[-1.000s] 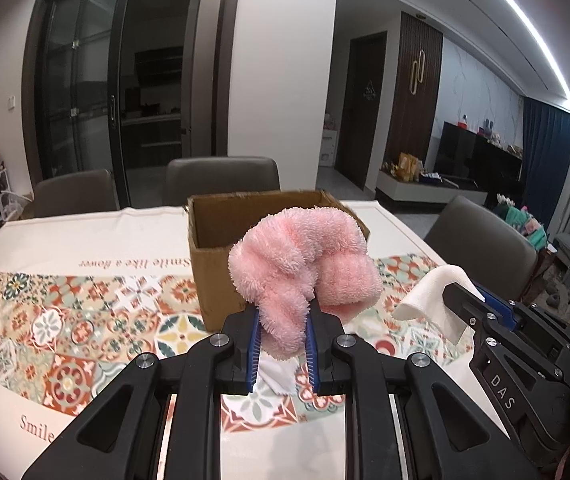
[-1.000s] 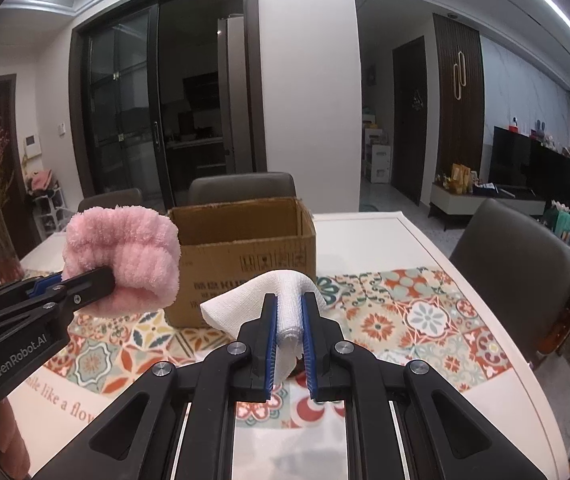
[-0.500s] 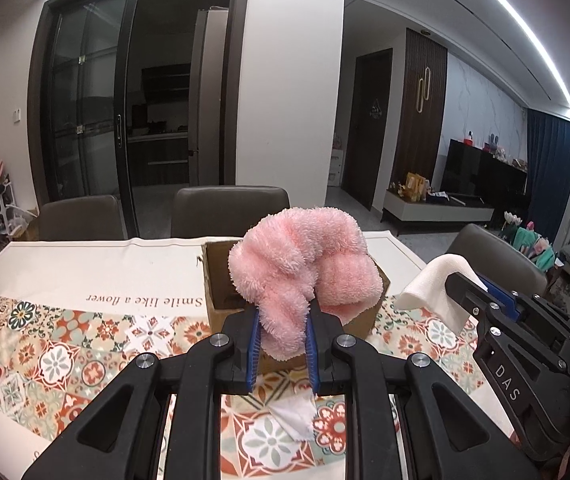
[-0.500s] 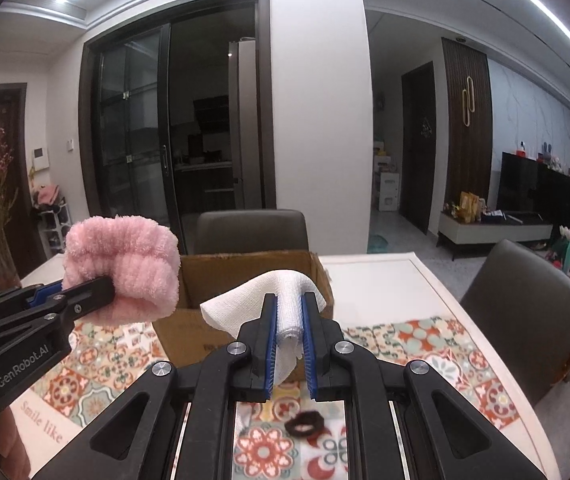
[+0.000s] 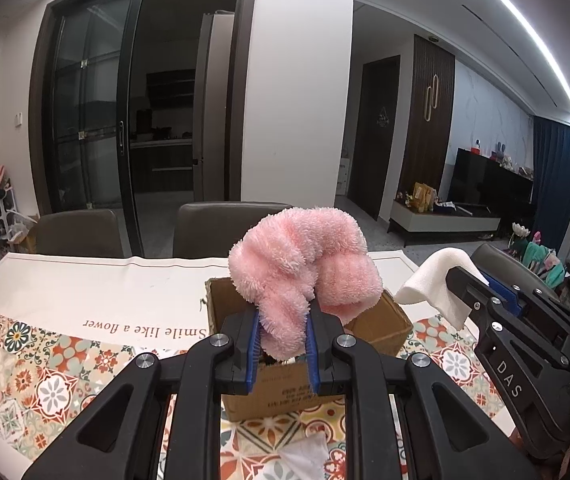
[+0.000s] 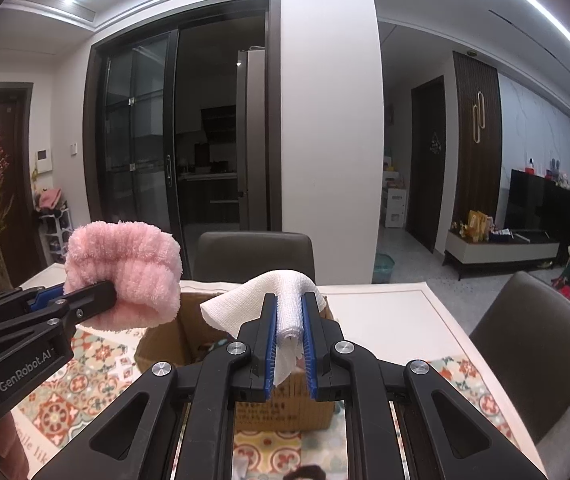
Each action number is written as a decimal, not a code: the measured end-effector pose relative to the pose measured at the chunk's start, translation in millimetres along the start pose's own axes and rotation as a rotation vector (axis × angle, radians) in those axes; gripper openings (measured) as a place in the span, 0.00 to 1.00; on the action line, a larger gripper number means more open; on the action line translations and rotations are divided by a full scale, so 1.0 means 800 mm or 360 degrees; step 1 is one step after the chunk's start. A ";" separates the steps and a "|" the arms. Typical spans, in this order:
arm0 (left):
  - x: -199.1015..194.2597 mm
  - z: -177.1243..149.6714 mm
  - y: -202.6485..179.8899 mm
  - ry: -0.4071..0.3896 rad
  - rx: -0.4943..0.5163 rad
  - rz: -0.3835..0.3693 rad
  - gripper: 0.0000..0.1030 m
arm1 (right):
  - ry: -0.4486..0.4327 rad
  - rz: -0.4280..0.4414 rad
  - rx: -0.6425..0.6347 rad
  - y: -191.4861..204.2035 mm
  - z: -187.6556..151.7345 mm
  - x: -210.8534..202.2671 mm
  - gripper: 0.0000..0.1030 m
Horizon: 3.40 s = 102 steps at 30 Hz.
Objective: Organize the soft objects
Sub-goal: 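Carry the pink headband with the left tool while the right tool carries the white cloth over the box, then open the left tool over the box while the right tool releases the white cloth inside, then move both tools back toward the white tissue and brown hair tie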
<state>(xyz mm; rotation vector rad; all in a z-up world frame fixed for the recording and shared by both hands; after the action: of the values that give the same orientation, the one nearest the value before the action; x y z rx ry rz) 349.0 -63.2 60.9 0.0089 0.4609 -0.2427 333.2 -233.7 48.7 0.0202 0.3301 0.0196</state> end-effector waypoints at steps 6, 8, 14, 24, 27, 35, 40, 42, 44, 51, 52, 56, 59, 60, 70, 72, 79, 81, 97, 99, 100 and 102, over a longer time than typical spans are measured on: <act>0.032 0.018 0.001 0.0026 -0.0010 -0.0015 0.19 | 0.0023 0.0021 -0.0004 -0.008 0.016 0.031 0.13; 0.044 0.025 0.002 0.0030 -0.0003 -0.0008 0.19 | 0.0028 0.0021 -0.0010 -0.013 0.019 0.039 0.13; 0.078 0.036 0.000 0.0094 0.0007 -0.0026 0.19 | 0.0089 0.0059 0.0001 -0.021 0.030 0.073 0.13; 0.138 0.033 -0.008 0.0292 0.0039 -0.0026 0.20 | 0.0356 0.0123 0.0025 -0.032 0.016 0.148 0.13; 0.153 0.026 -0.008 0.0357 0.0053 -0.0025 0.20 | 0.0422 0.0136 0.0021 -0.033 0.007 0.162 0.13; 0.183 -0.002 -0.011 0.0523 0.0079 -0.0041 0.22 | 0.0576 0.0176 -0.0006 -0.035 -0.023 0.195 0.13; 0.195 -0.014 -0.006 0.0593 0.0062 -0.0038 0.30 | 0.0631 0.0201 -0.0034 -0.033 -0.033 0.204 0.14; 0.197 -0.017 -0.005 0.0602 0.0050 -0.0041 0.34 | 0.0637 0.0202 -0.0057 -0.031 -0.034 0.205 0.21; 0.200 -0.018 -0.005 0.0610 0.0044 -0.0040 0.39 | 0.0648 0.0207 -0.0065 -0.031 -0.032 0.207 0.26; 0.190 -0.015 -0.008 0.0587 0.0051 -0.0044 0.53 | 0.0615 0.0210 -0.0032 -0.035 -0.027 0.194 0.43; 0.187 -0.014 -0.008 0.0578 0.0057 -0.0041 0.53 | 0.0608 0.0206 -0.0018 -0.037 -0.025 0.191 0.44; 0.166 -0.009 -0.011 0.0508 0.0097 0.0008 0.57 | 0.0571 0.0167 0.0003 -0.042 -0.019 0.176 0.49; 0.146 -0.004 -0.015 0.0445 0.0126 0.0046 0.58 | 0.0537 0.0148 0.0026 -0.045 -0.013 0.161 0.52; 0.140 -0.002 -0.015 0.0428 0.0132 0.0053 0.59 | 0.0521 0.0137 0.0028 -0.046 -0.011 0.155 0.52; 0.080 0.000 -0.019 0.0324 0.0134 0.0107 0.59 | 0.0411 0.0107 0.0037 -0.046 -0.004 0.095 0.56; 0.069 -0.004 -0.020 0.0316 0.0127 0.0108 0.59 | 0.0388 0.0103 0.0042 -0.046 -0.006 0.082 0.60; 0.045 -0.028 -0.024 0.0323 0.0128 0.0110 0.59 | 0.0360 0.0066 0.0016 -0.044 -0.022 0.050 0.60; 0.039 -0.037 -0.025 0.0334 0.0121 0.0109 0.59 | 0.0359 0.0056 0.0014 -0.044 -0.028 0.042 0.60; 0.009 -0.100 -0.039 0.0396 0.0137 0.0069 0.59 | 0.0473 0.0042 0.0082 -0.052 -0.091 0.010 0.60; 0.007 -0.108 -0.040 0.0404 0.0142 0.0062 0.59 | 0.0487 0.0038 0.0086 -0.053 -0.100 0.007 0.60; 0.006 -0.112 -0.041 0.0407 0.0148 0.0061 0.59 | 0.0495 0.0033 0.0087 -0.054 -0.104 0.005 0.60; 0.005 -0.119 -0.042 0.0412 0.0158 0.0059 0.59 | 0.0509 0.0031 0.0088 -0.054 -0.111 0.004 0.60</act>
<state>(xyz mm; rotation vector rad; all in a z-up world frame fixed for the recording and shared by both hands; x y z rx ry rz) 302.6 -90.8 -24.7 0.1475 0.7049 -0.2285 308.3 -275.6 -37.1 0.0757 0.6501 0.0328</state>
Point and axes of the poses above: each gripper's, at about its wrist camera, not at the fingertips, and x roughly the way its jaws point, y to its left, z to its top, the point moved 1 cm from there along x, roughly the way its jaws point, and after that the axes turned 4 degrees about z, right-handed, at the moved point
